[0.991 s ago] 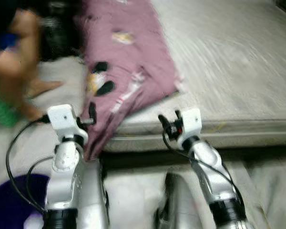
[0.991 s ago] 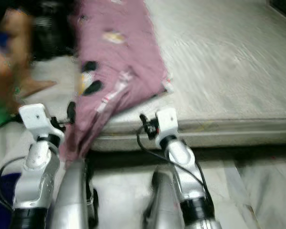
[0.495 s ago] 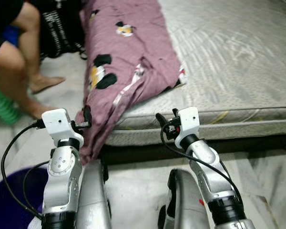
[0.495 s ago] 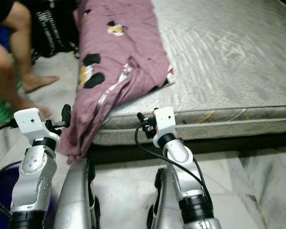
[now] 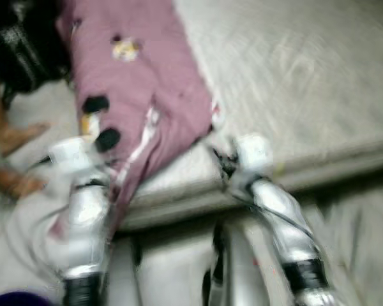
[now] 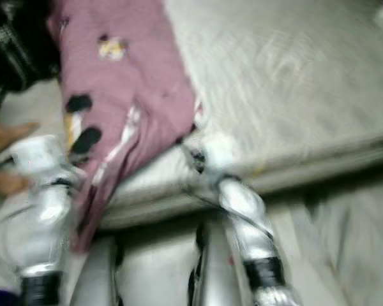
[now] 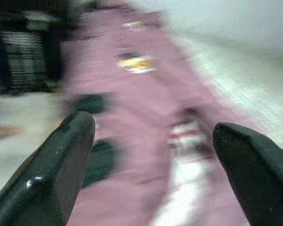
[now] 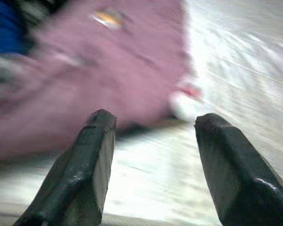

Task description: Clean up the room

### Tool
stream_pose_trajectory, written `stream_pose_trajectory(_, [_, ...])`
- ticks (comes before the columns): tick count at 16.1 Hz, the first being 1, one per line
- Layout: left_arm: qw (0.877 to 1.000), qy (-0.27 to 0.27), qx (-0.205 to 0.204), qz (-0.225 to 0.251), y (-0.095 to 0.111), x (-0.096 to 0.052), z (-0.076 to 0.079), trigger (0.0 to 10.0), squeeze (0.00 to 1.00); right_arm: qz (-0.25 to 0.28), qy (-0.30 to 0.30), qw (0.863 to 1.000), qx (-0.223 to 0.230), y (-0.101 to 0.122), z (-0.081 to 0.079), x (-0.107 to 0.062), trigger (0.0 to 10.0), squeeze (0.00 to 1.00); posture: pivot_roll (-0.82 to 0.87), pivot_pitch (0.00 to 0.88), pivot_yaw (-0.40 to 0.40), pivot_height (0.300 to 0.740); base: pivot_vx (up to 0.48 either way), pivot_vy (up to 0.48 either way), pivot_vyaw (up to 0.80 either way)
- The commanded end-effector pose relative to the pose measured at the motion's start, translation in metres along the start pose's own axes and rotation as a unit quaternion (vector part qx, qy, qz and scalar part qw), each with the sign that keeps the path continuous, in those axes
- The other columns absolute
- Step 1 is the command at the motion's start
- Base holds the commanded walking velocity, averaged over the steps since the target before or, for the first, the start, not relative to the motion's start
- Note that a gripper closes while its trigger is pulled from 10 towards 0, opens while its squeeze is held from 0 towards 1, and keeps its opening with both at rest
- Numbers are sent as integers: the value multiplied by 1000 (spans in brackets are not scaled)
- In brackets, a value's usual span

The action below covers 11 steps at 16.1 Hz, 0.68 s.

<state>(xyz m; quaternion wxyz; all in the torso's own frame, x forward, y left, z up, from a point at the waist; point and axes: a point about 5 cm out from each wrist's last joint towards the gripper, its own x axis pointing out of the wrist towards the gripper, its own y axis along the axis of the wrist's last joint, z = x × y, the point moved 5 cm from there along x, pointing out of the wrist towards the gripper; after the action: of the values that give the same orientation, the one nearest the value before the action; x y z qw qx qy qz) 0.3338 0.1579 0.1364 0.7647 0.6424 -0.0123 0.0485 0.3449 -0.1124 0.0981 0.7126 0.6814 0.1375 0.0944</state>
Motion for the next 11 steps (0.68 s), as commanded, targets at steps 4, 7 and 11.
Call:
stream_pose_trajectory(4, [999, 42, 19, -27, -10, -6, -26, 10000, 0, 11, 24, 1000, 13, 7, -17, 6, 10000, 0, 37, 135, -51, 532, 0, 0, 0])
stream_pose_trajectory(7, [998, 46, 21, -29, -10, -6, -27, 10000, 0, 5, 27, 1000, 5, 6, -11, 10, 10000, 0, 49, 135, -53, 532, 0, 0, 0])
stream_pose_trajectory(11, [997, 56, 31, -34, -9, -9, -31, 10000, 0, -25, 59, 998, -24, -1, -10, 24, 10000, 0, 77, 135, -52, 532, 0, 0, 0])
